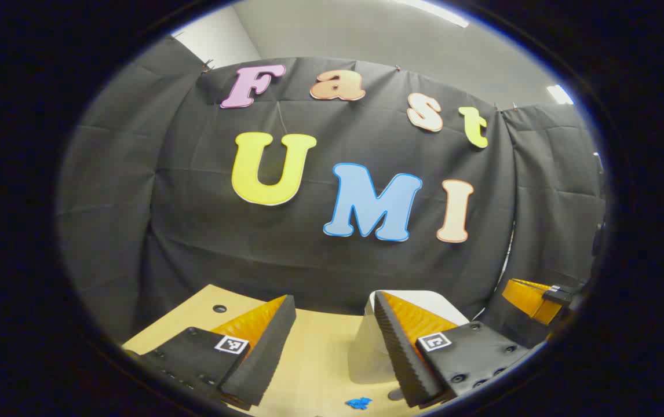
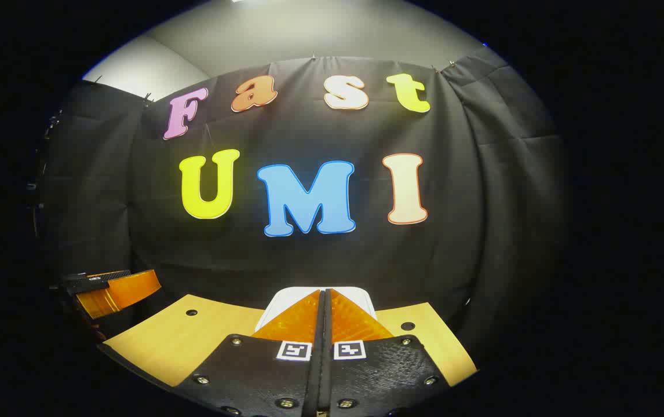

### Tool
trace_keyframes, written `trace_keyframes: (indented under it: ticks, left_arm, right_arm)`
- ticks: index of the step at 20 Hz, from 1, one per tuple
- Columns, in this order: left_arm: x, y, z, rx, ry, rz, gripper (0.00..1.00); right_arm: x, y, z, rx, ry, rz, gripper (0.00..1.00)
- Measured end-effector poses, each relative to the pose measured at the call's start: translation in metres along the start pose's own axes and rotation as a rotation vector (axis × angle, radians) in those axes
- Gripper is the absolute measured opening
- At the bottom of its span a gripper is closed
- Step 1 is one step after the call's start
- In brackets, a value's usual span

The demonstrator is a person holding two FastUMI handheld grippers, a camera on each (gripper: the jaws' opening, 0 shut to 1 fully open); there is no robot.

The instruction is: Press the lid of the desktop garbage bin to open it, pick up the crumpled paper on the desktop and throw it into the bin, then pick up the pop can on the desktop and drop it into the bin, and finally close the garbage bin lid.

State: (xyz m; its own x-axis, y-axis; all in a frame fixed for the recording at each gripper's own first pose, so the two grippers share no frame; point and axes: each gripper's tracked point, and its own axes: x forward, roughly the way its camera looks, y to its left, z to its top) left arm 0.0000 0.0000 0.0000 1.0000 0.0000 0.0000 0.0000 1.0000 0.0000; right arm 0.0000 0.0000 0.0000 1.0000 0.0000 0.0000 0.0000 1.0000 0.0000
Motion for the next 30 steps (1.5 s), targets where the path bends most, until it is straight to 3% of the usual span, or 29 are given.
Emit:
trace_keyframes:
  ticks: [4,6,8,11,12,15,16,17,20,21,24,26,30]
  left_arm:
    - [0.000,-0.010,0.006,0.040,-0.024,-0.007,0.84]
    - [0.001,-0.014,0.007,0.053,-0.028,-0.009,0.89]
    - [0.002,-0.016,0.007,0.062,-0.030,-0.007,0.84]
    - [0.005,-0.016,0.008,0.072,-0.034,0.001,0.84]
    - [0.005,-0.016,0.008,0.076,-0.034,0.003,0.84]
    - [0.007,-0.018,0.008,0.082,-0.035,0.000,0.84]
    - [0.007,-0.020,0.008,0.084,-0.035,-0.001,0.84]
    - [0.008,-0.020,0.007,0.085,-0.034,-0.002,0.85]
    - [0.011,-0.022,0.006,0.090,-0.034,-0.005,0.87]
    - [0.012,-0.022,0.006,0.095,-0.034,-0.006,0.86]
    - [0.015,-0.023,0.006,0.107,-0.038,-0.008,0.84]
    - [0.018,-0.024,0.005,0.115,-0.033,-0.011,0.89]
    - [0.021,-0.027,0.005,0.129,-0.031,-0.017,0.87]
  right_arm:
    - [0.001,-0.002,0.000,0.011,0.007,0.006,0.00]
    - [0.002,-0.002,0.000,0.021,0.009,0.011,0.00]
    - [0.002,-0.002,0.001,0.024,0.009,0.012,0.00]
    - [0.004,-0.001,0.001,0.029,0.010,0.015,0.00]
    - [0.004,-0.001,0.001,0.030,0.010,0.017,0.12]
    - [0.005,0.002,0.001,0.030,0.012,0.023,0.12]
    - [0.005,0.003,0.000,0.028,0.013,0.025,0.00]
    - [0.007,0.005,0.000,0.027,0.014,0.028,0.12]
    - [0.011,0.008,-0.001,0.025,0.017,0.034,0.12]
    - [0.013,0.009,-0.002,0.026,0.018,0.036,0.00]
    - [0.021,0.011,-0.005,0.029,0.024,0.042,0.00]
    - [0.030,0.013,-0.007,0.031,0.026,0.048,0.00]
    - [0.051,0.015,-0.016,0.033,0.040,0.056,0.00]
